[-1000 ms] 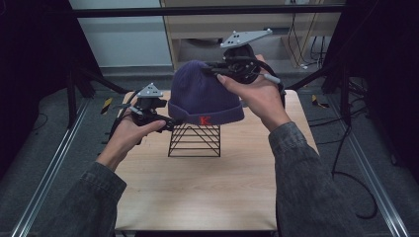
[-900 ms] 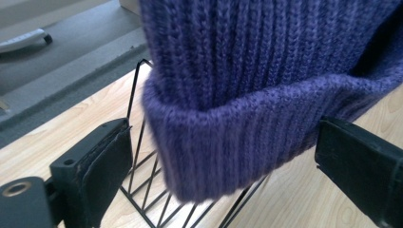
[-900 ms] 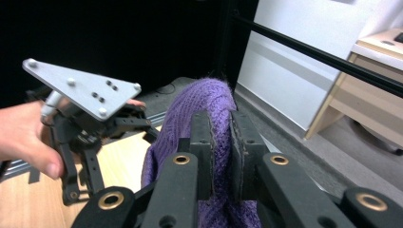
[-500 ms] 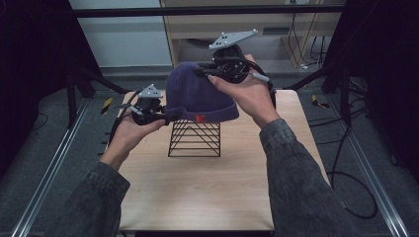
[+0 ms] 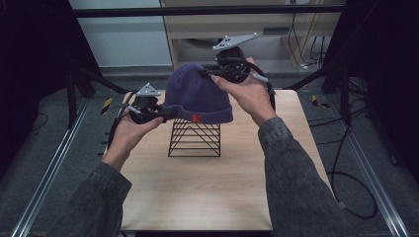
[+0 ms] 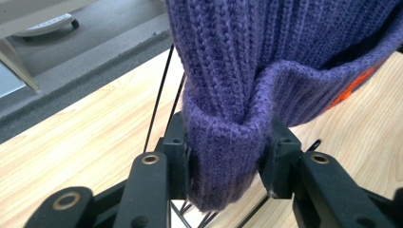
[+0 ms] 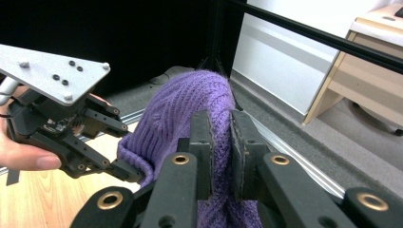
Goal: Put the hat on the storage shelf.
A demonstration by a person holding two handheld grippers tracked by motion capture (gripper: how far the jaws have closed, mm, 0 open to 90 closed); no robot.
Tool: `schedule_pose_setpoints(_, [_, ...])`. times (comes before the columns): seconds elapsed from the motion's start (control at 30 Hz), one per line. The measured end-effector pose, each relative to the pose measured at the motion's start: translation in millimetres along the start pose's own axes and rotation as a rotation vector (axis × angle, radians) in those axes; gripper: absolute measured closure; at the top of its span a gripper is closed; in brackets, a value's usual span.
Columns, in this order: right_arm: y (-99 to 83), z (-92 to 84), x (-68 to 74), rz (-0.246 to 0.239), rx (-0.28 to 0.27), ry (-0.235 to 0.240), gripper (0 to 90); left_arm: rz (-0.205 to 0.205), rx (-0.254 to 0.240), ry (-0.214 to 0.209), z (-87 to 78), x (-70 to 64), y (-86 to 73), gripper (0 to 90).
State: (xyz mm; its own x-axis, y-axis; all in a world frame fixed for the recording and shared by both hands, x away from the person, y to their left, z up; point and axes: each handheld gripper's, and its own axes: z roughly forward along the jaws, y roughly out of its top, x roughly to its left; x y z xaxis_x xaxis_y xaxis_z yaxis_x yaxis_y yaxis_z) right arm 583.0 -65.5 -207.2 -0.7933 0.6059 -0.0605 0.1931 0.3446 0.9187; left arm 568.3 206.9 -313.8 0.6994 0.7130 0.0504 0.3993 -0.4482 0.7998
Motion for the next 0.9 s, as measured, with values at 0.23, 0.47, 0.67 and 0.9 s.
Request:
schedule_pose_setpoints(0.23, [-15.3, 12.9, -1.9, 0.007, 0.047, 0.017, 80.9, 0.002, 0.041, 0.01, 5.9, -0.2, -8.6, 61.0])
schedule_pose_setpoints(0.47, [-21.6, 16.8, -1.2, 0.002, 0.07, 0.015, 80.7, 0.011, 0.062, 0.009, 10.8, -2.5, -14.9, 61.4])
schedule_pose_setpoints(0.67, [-26.1, 18.1, 0.3, 0.002, 0.075, 0.024, 80.7, 0.023, 0.068, 0.009, 11.4, -6.9, -18.8, 62.4])
schedule_pose_setpoints(0.9, [-27.8, 19.3, 1.8, 0.006, 0.07, 0.037, 80.7, 0.019, 0.065, 0.009, 8.9, -7.0, -22.5, 62.8])
